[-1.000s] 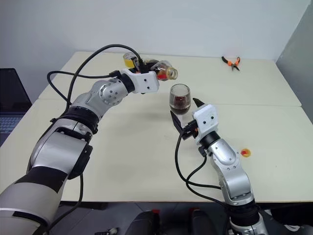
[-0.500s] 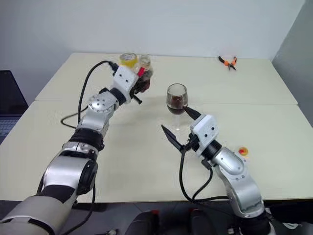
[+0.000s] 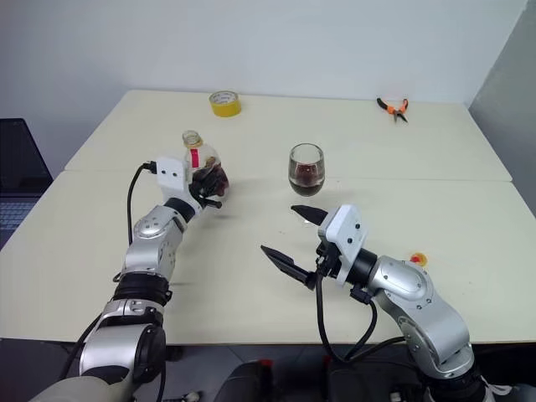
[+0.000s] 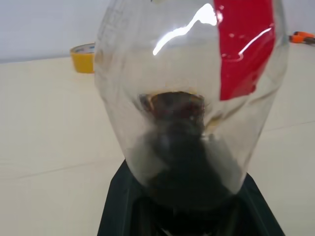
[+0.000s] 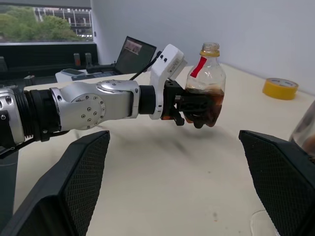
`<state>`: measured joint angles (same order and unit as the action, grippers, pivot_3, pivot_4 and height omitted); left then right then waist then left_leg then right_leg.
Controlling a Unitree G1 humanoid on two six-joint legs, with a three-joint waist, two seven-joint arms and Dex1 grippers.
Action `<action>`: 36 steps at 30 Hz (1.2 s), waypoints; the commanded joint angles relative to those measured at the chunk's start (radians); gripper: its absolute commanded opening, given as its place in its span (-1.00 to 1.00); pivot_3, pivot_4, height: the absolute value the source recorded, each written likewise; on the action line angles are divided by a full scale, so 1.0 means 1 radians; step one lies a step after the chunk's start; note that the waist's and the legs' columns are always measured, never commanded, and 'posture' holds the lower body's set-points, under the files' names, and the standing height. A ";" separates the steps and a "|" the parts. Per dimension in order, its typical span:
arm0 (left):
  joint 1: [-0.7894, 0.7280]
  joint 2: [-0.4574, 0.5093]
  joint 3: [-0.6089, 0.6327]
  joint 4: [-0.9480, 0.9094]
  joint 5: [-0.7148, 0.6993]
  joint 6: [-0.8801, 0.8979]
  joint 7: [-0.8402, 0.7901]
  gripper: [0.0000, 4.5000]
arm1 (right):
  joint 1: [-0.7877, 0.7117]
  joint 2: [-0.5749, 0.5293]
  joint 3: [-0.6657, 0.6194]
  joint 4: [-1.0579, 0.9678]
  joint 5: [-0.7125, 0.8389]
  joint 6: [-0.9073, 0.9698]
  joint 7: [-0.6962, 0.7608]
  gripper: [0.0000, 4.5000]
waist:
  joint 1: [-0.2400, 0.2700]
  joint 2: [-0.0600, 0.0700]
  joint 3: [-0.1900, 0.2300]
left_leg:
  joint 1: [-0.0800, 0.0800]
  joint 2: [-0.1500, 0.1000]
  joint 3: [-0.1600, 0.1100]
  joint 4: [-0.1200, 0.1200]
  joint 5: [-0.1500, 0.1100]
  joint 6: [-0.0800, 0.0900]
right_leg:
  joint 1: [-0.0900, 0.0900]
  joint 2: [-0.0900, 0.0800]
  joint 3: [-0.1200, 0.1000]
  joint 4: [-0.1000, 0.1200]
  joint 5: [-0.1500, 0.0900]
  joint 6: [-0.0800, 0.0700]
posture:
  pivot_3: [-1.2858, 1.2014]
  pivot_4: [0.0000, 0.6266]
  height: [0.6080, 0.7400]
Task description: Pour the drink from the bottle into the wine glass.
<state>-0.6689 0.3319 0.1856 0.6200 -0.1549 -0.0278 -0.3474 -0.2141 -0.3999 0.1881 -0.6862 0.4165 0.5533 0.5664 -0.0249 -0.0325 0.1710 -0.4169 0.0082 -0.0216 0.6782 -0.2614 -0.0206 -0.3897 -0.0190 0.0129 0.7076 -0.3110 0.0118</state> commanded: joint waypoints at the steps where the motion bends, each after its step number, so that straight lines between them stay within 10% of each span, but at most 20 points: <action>1: -0.003 -0.010 0.010 -0.036 0.005 -0.032 0.046 -0.67 | -0.019 -0.002 0.006 0.003 0.006 -0.021 0.017 1.00 | 0.002 0.000 0.000 | 0.000 0.000 0.000 0.000 0.000 0.000 | 0.000 0.000 0.000 0.000 0.000 0.000 | 0.03 -0.52 1.00; 20: -0.037 -0.040 0.014 0.121 0.048 -0.069 0.220 -0.67 | -0.071 0.033 0.023 0.042 0.029 -0.013 0.034 1.00 | -0.001 -0.001 -0.001 | 0.000 0.000 0.000 0.000 0.000 0.001 | 0.000 0.000 -0.001 0.000 0.000 0.000 | 0.03 -0.52 1.00; 31: -0.007 -0.055 0.020 0.054 0.031 -0.073 0.205 0.98 | -0.082 0.040 0.010 0.037 0.051 -0.007 0.017 1.00 | -0.001 -0.001 -0.001 | 0.000 0.000 -0.001 0.000 0.000 0.000 | 0.000 0.000 -0.001 0.000 0.000 0.000 | 0.03 -0.52 1.00; 36: 0.079 -0.056 0.017 -0.115 0.037 -0.044 0.218 0.99 | -0.070 0.022 0.000 0.027 0.056 0.001 0.020 1.00 | -0.001 -0.001 -0.001 | 0.000 0.000 0.000 0.000 0.000 0.000 | 0.000 0.000 0.000 0.000 0.000 0.000 | 0.03 -0.52 1.00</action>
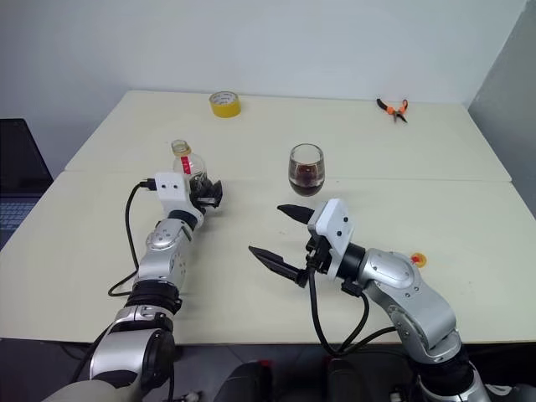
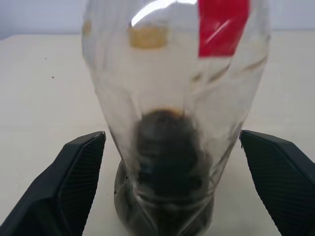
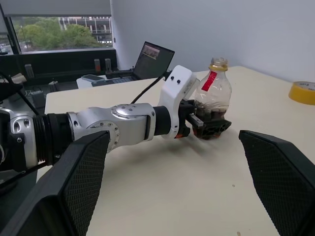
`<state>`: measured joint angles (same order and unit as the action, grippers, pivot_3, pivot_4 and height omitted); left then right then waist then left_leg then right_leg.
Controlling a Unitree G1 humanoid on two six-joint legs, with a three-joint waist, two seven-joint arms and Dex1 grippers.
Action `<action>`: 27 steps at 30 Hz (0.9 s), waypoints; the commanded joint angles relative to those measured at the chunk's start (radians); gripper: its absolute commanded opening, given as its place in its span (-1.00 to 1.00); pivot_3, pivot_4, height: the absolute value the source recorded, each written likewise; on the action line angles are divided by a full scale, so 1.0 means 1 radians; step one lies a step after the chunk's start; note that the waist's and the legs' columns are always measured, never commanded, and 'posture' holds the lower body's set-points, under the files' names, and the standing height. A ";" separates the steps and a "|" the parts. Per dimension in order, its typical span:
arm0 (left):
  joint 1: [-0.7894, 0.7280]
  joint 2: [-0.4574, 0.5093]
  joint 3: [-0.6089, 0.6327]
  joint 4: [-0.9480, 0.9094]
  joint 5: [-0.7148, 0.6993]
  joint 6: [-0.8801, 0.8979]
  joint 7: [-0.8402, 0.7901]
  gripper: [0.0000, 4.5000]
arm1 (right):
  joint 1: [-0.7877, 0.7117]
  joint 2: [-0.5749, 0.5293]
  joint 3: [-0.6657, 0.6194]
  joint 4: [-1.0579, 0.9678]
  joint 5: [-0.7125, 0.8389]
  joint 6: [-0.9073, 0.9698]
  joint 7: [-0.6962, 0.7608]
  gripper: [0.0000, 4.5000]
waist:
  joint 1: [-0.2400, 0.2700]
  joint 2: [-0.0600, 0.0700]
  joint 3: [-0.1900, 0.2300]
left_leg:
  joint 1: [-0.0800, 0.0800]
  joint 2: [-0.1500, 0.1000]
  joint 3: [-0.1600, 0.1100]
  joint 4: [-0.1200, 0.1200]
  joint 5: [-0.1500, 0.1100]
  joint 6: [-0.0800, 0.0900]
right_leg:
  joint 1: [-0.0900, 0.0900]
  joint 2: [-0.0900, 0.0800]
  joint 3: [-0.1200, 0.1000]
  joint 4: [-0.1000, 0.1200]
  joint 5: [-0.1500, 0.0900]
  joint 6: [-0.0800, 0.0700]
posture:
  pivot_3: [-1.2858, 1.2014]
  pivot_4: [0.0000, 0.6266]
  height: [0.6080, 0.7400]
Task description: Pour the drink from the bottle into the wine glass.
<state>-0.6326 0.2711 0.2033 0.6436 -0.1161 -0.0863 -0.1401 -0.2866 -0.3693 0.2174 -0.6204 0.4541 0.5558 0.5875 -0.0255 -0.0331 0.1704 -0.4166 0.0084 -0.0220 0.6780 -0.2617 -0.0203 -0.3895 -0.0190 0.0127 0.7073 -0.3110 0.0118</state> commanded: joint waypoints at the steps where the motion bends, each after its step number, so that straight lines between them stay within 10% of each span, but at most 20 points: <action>1: 0.069 0.004 0.004 -0.188 -0.010 0.034 0.012 0.99 | 0.009 -0.013 -0.036 -0.042 0.020 -0.002 -0.003 1.00 | 0.000 0.000 0.000 | 0.000 0.000 0.000 0.000 0.000 0.000 | 0.000 0.000 0.000 0.000 0.000 0.000 | 0.03 -0.52 1.00; 12: 0.475 -0.028 -0.038 -0.819 -0.032 0.300 0.031 0.99 | 0.295 0.034 -0.126 0.085 -0.227 -0.317 -0.198 1.00 | 0.007 0.001 -0.008 | 0.001 0.001 -0.001 -0.002 -0.001 -0.001 | 0.003 0.000 0.000 -0.004 0.000 0.000 | 0.03 -0.52 1.00; 27: 0.548 -0.082 -0.105 -0.871 0.001 0.250 0.026 0.99 | 0.402 0.306 -0.211 0.431 -0.301 -0.700 -0.393 1.00 | 0.010 0.003 -0.008 | 0.004 0.001 0.001 -0.002 -0.001 0.000 | 0.004 0.001 0.002 -0.003 0.000 0.000 | 0.03 -0.52 1.00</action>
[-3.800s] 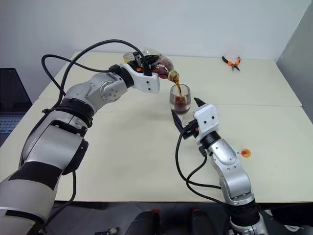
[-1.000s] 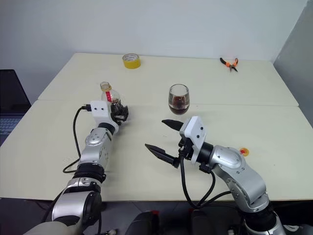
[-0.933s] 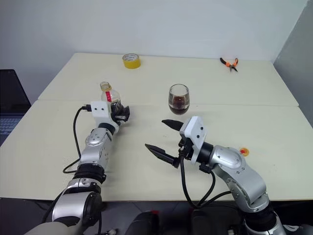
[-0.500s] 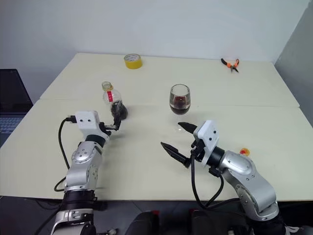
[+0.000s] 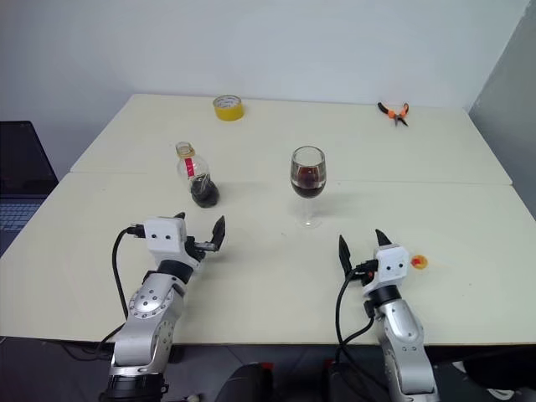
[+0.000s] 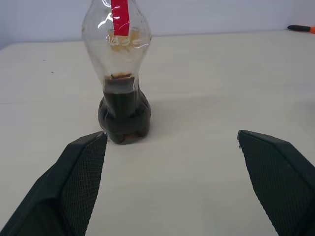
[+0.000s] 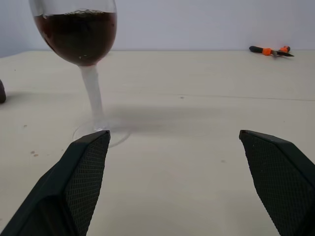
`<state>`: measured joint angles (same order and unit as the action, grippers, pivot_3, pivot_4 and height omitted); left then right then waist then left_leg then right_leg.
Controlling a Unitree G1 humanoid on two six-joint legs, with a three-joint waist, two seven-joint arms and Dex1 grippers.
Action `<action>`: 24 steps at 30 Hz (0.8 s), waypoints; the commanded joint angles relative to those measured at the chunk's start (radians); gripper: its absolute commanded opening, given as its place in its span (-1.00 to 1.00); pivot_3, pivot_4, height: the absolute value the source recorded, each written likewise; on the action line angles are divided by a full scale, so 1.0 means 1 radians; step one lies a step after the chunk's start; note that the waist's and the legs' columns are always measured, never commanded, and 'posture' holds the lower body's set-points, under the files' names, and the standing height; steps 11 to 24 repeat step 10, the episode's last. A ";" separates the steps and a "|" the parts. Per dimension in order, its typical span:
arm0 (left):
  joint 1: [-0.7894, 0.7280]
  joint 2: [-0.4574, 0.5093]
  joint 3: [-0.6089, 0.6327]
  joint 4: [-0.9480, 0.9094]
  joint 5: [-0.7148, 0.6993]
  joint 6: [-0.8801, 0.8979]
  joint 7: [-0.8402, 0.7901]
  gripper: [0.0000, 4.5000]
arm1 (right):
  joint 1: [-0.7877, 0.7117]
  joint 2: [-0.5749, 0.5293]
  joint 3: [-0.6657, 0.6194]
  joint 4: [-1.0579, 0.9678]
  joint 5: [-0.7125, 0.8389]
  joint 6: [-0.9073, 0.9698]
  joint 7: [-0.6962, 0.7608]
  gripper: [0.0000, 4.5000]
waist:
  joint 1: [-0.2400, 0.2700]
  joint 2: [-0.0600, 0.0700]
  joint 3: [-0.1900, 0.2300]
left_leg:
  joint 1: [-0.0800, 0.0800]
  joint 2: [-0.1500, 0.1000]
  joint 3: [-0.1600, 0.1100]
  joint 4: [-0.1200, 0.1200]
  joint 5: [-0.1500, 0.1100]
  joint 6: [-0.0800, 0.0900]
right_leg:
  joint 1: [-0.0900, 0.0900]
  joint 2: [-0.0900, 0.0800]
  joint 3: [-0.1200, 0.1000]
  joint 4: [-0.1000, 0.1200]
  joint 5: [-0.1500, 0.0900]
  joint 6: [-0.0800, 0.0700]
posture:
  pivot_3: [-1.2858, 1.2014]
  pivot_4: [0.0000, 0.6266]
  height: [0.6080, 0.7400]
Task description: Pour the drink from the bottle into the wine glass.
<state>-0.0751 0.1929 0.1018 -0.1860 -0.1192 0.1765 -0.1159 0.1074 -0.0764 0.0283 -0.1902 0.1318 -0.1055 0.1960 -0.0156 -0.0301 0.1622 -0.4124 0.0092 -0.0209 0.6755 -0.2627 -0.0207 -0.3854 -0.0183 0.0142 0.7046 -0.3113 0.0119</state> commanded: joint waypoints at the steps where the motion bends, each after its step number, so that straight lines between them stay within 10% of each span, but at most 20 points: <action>1: -0.009 -0.007 -0.007 -0.040 0.005 -0.011 -0.001 0.99 | 0.009 0.016 -0.023 0.011 0.023 -0.042 -0.002 1.00 | 0.000 0.000 0.000 | 0.000 0.000 0.000 0.000 0.000 0.000 | 0.000 0.000 0.000 0.000 0.000 0.000 | 0.03 -0.52 1.00; 24: -0.005 -0.010 -0.022 -0.044 0.001 -0.024 -0.031 0.99 | -0.011 0.014 -0.023 0.052 0.016 -0.064 0.008 1.00 | 0.000 0.000 0.000 | 0.000 0.000 0.000 0.000 0.000 0.000 | 0.000 0.000 0.000 0.000 0.000 0.000 | 0.03 -0.52 1.00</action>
